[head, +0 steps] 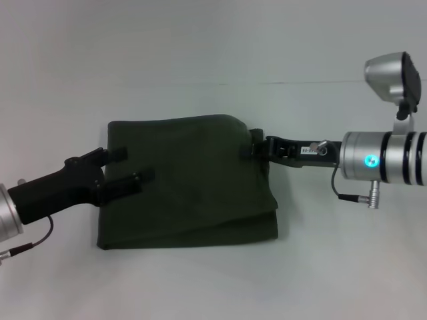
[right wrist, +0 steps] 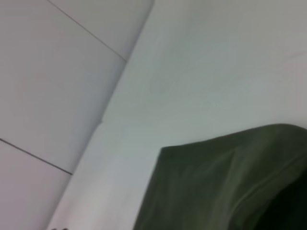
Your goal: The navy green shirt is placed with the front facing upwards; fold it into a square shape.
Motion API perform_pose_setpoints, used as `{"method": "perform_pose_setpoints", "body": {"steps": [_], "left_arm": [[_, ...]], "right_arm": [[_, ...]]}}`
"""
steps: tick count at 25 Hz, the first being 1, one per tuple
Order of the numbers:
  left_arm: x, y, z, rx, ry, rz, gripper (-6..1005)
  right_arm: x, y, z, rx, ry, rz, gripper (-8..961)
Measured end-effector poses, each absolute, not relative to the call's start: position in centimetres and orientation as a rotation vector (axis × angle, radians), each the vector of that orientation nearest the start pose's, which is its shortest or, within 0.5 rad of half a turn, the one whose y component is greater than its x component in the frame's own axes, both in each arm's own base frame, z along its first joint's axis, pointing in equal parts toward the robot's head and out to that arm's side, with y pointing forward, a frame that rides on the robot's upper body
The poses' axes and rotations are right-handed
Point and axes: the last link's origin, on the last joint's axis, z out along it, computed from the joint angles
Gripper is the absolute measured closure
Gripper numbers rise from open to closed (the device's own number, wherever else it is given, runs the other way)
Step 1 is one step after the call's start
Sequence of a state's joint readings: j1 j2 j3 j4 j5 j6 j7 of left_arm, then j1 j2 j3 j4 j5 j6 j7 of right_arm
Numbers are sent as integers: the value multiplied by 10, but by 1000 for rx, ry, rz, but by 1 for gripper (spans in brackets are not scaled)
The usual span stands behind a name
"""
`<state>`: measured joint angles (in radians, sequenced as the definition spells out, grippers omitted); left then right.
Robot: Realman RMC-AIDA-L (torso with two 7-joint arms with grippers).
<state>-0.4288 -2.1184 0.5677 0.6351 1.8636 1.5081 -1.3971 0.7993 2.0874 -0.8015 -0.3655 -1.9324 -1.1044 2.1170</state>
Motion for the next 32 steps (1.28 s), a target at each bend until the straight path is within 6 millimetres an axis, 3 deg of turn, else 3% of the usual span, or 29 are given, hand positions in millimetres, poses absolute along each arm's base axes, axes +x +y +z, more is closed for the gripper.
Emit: {"method": "perform_pose_setpoints", "body": {"steps": [15, 27, 32], "left_arm": [[-287, 318, 10, -2403, -875, -933, 93], [-283, 320, 8, -2416, -882, -936, 96], [-279, 323, 6, -2426, -871, -940, 96]], "right_arm": [[215, 392, -45, -2396, 1627, 758, 857], [253, 379, -57, -2311, 1676, 581, 811], [266, 380, -40, -2270, 1661, 587, 792]]}}
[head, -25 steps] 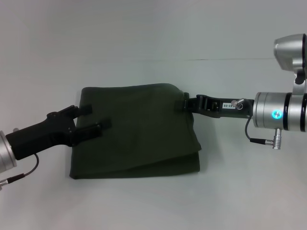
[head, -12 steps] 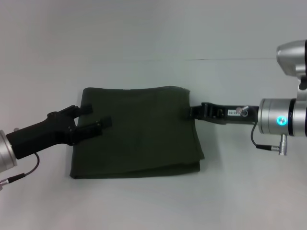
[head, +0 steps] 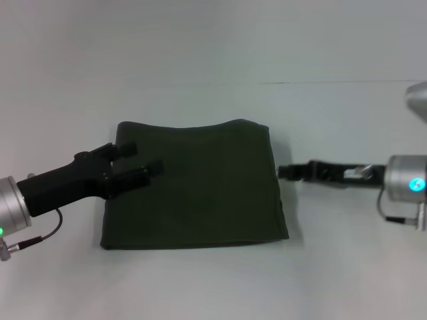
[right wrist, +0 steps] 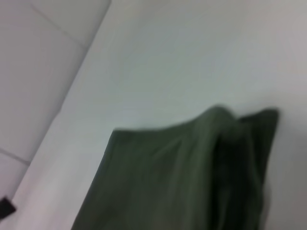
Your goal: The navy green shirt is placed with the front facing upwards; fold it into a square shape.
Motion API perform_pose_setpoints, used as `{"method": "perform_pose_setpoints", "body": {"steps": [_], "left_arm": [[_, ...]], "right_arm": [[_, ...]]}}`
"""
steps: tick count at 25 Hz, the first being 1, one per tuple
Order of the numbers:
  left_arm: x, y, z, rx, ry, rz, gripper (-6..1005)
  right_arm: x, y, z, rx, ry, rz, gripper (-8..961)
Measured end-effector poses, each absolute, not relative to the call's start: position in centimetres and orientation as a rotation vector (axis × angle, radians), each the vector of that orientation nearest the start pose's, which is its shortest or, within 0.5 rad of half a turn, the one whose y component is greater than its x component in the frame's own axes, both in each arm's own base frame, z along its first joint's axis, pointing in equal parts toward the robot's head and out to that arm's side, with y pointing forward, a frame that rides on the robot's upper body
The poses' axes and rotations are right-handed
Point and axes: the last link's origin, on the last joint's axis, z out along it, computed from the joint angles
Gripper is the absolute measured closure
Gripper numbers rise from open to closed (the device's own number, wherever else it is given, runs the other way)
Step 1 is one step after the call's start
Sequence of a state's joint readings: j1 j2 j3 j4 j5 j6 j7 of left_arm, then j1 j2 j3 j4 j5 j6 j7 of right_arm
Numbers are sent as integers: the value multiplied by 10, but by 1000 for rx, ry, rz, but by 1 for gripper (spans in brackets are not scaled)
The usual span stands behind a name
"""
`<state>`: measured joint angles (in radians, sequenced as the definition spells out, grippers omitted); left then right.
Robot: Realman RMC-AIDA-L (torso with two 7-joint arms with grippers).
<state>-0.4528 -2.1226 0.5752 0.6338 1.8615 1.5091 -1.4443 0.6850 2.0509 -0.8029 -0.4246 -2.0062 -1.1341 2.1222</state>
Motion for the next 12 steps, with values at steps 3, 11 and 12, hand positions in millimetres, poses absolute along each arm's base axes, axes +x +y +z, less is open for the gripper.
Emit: {"method": "perform_pose_setpoints", "body": {"steps": [3, 11, 12], "left_arm": [[-277, 324, 6, -2427, -863, -945, 96], [-274, 329, 8, -2409, -852, -958, 96], [-274, 330, 8, -2408, -851, -958, 96]], "right_arm": [[271, 388, -19, -2222, 1644, 637, 678], [262, 411, 6, -2132, 1697, 689, 462], [260, 411, 3, -2133, 1708, 687, 441]]}}
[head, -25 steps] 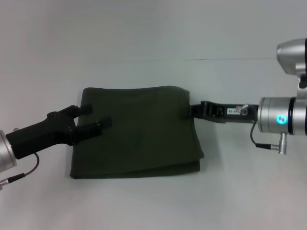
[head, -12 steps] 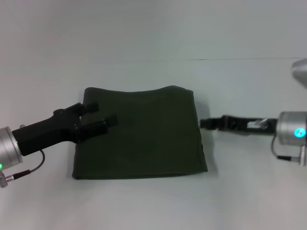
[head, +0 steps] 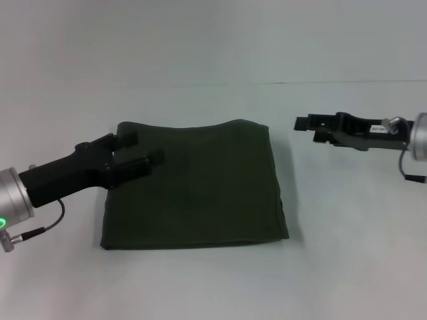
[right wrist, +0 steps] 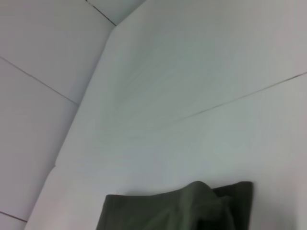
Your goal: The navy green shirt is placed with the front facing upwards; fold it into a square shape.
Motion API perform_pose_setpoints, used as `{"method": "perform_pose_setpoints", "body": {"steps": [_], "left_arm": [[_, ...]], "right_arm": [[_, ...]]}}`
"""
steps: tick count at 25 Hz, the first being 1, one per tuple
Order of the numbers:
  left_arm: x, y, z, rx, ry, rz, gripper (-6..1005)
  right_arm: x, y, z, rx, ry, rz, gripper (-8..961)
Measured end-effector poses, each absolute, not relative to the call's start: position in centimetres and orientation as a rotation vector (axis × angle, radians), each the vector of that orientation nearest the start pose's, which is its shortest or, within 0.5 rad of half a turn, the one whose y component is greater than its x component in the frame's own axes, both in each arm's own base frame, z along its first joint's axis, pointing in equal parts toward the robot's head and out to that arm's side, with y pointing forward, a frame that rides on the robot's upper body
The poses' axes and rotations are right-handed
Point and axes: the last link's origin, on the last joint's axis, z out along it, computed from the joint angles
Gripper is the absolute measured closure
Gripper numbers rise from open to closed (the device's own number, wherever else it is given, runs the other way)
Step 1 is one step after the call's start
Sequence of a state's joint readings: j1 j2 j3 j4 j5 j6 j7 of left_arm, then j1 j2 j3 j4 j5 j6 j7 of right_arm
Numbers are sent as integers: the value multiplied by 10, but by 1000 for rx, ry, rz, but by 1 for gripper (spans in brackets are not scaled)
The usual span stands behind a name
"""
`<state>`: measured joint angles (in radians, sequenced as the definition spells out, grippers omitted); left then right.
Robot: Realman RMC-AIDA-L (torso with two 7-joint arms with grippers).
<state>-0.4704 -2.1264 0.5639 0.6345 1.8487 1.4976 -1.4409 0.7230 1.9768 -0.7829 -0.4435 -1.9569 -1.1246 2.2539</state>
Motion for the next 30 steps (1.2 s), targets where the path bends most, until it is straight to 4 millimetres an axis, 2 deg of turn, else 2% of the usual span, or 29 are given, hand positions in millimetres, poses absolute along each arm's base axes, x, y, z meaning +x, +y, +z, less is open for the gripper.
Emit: {"method": "perform_pose_setpoints", "body": {"steps": [10, 15, 21, 25, 30], "left_arm": [[-272, 334, 10, -2386, -840, -963, 96], [-275, 338, 11, -2357, -848, -949, 97], [-278, 340, 11, -2334, -860, -928, 97], [-280, 340, 11, -2320, -869, -921, 97], [-281, 340, 10, -2317, -874, -920, 97]], "right_arm": [[235, 413, -37, -2111, 1773, 739, 198], [226, 417, -53, -2058, 1796, 777, 205], [225, 420, -69, -1999, 1821, 749, 204], [222, 423, -73, -1986, 1789, 780, 203], [218, 433, -67, -1947, 1721, 847, 202]]}}
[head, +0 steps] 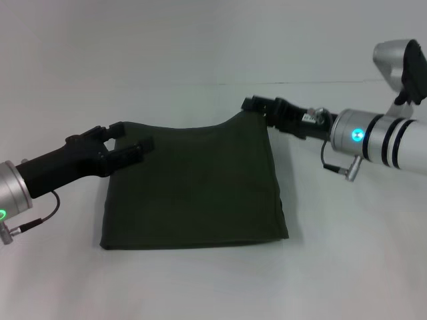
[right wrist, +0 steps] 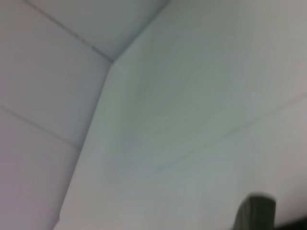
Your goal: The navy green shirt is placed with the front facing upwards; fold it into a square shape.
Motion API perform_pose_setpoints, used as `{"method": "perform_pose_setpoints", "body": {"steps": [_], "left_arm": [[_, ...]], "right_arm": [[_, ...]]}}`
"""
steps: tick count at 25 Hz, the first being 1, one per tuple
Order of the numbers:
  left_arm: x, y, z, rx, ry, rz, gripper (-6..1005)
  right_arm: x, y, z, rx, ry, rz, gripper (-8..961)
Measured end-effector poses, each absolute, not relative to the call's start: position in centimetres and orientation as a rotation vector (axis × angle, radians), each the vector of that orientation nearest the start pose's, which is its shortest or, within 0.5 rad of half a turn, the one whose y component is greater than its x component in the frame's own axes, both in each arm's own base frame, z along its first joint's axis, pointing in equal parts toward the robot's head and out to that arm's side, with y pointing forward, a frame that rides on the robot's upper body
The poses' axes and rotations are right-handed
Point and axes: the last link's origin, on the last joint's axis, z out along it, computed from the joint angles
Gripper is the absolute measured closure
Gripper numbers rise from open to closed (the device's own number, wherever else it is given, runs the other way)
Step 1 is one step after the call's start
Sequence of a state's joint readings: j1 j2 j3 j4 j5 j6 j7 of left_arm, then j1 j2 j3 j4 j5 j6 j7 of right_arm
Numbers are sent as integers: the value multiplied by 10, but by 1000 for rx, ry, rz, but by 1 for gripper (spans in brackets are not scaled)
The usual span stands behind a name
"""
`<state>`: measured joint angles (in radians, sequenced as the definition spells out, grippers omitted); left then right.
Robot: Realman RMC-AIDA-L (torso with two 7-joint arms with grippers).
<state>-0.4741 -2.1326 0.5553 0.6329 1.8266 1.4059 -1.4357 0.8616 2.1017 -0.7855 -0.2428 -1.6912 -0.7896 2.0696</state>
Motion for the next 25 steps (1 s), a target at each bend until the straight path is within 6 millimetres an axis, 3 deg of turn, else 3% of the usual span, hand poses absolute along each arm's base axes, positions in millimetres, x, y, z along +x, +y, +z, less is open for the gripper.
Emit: {"method": "perform_pose_setpoints", "body": {"steps": [8, 14, 25], "left_arm": [[-280, 340, 8, -2317, -876, -923, 96], [-282, 343, 8, -2295, -890, -904, 96], [-289, 359, 6, -2193, -961, -838, 96]], "right_arm": [[224, 443, -59, -1876, 1621, 869, 201], [249, 440, -41, -1805, 1603, 859, 200], [263, 411, -6, -2008, 1560, 976, 198]]}}
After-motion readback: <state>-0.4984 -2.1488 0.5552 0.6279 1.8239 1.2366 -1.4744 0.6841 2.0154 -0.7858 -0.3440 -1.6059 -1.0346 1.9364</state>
